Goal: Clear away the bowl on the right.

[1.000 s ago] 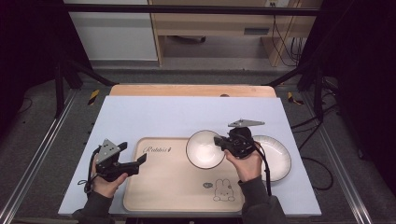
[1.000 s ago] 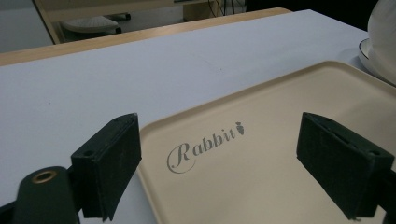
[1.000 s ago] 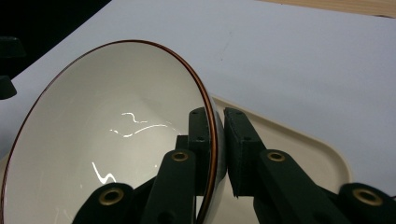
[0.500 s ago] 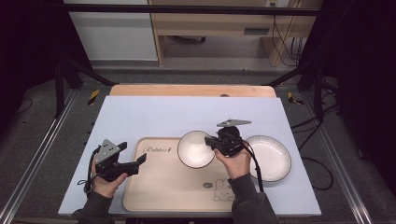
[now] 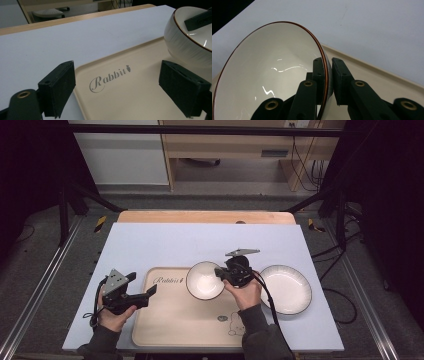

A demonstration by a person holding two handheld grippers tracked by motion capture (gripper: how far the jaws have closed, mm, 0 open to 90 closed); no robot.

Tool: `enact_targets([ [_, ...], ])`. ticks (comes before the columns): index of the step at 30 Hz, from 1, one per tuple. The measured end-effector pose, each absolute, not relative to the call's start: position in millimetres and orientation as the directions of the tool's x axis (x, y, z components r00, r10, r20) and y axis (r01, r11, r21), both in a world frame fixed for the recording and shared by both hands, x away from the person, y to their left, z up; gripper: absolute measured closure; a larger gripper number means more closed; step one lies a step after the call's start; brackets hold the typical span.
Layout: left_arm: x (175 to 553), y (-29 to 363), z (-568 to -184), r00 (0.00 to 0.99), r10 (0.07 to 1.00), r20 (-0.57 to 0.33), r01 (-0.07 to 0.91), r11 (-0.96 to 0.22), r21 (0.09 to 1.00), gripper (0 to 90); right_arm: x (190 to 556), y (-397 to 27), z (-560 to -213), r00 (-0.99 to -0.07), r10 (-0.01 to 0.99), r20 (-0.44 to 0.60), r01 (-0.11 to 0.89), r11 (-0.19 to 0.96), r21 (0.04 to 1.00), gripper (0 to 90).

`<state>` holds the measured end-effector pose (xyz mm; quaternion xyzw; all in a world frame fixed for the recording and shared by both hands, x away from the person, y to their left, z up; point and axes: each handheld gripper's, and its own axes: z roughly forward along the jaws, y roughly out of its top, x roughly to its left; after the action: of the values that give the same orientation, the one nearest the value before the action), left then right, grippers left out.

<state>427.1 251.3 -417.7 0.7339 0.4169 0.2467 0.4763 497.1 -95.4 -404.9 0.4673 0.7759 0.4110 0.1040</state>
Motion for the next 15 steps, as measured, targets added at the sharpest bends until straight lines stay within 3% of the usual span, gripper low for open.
enact_targets([
  [15, 427, 251, -418, 0.531, 0.847, -0.035, 0.377, -0.198, 0.905, 13.4, 504, -86, -419, -0.535, 0.815, 0.221, 0.668, 0.248, 0.701, 81.7],
])
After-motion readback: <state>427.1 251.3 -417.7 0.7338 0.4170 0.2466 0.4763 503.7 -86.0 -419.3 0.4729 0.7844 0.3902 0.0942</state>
